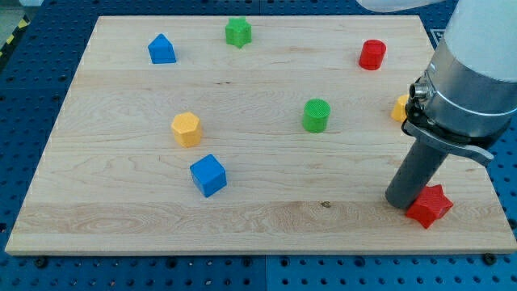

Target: Place the red star to the bottom right corner of the board

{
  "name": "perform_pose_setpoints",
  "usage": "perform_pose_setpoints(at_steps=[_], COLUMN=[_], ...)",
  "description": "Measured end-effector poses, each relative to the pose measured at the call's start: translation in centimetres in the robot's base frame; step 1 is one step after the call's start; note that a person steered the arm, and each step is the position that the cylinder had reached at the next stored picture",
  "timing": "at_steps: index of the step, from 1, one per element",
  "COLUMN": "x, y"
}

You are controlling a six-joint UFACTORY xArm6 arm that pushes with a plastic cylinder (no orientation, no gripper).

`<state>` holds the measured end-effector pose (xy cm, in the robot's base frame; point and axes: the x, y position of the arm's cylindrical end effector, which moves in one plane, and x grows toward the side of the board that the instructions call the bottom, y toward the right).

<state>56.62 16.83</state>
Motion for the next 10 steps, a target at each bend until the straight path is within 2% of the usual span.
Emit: perform_pose_setpoints(at_steps=[2,6,7,9,10], x=[1.9,2.2,1.8,-1.6,-0.6], y=[0.5,3.7,4.1,4.0,4.9])
